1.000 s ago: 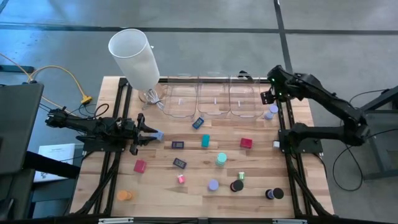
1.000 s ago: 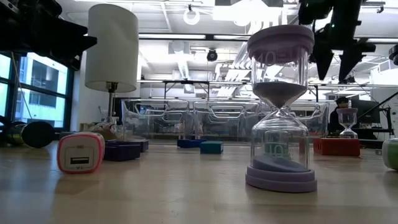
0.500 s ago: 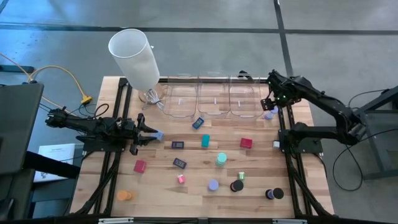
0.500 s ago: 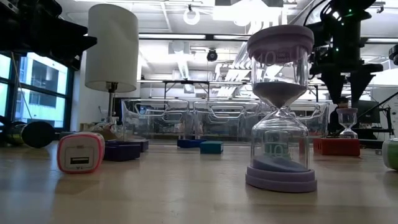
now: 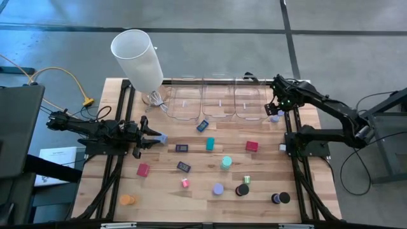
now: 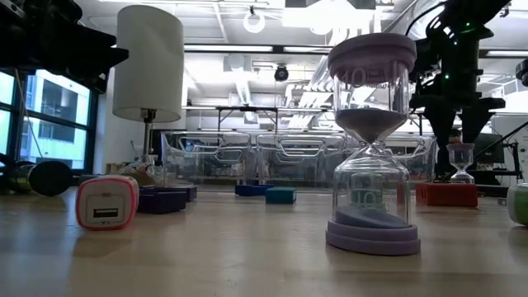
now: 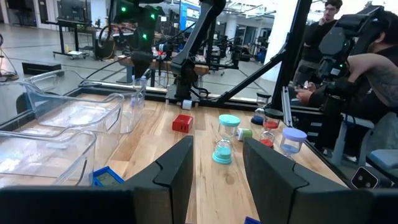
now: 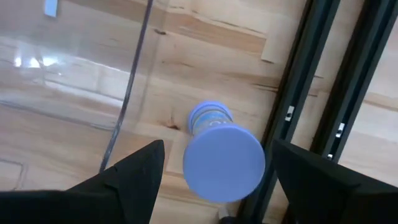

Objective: Pick & Place Office items
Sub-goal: Put the top violet hourglass into the right transparent bin

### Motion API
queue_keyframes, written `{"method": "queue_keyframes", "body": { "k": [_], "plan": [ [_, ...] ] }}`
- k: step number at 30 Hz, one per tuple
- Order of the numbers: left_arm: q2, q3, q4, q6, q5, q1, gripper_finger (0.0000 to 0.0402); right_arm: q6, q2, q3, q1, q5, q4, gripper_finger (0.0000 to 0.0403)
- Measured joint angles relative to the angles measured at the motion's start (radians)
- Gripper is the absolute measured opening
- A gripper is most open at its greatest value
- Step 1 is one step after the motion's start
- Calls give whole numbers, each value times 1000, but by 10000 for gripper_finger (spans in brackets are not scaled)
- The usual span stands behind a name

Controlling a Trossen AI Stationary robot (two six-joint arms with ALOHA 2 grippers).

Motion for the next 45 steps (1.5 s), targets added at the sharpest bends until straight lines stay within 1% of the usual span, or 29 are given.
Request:
{"method": "queue_keyframes", "body": {
  "k": [12,21,25,40,45],
  "plan": [
    [0,0,0,1,0,0,136,-25,0,-80,0,-10,73,286],
    [0,0,0,1,0,0,136,-19,0,-83,0,-9,72,284],
    [0,0,0,1,0,0,136,2,0,-83,0,-9,72,266],
    [0,0,0,1,0,0,136,-1,0,-83,0,-5,72,187],
    [0,0,0,1,0,0,136,-7,0,-83,0,14,72,186]
  ]
}}
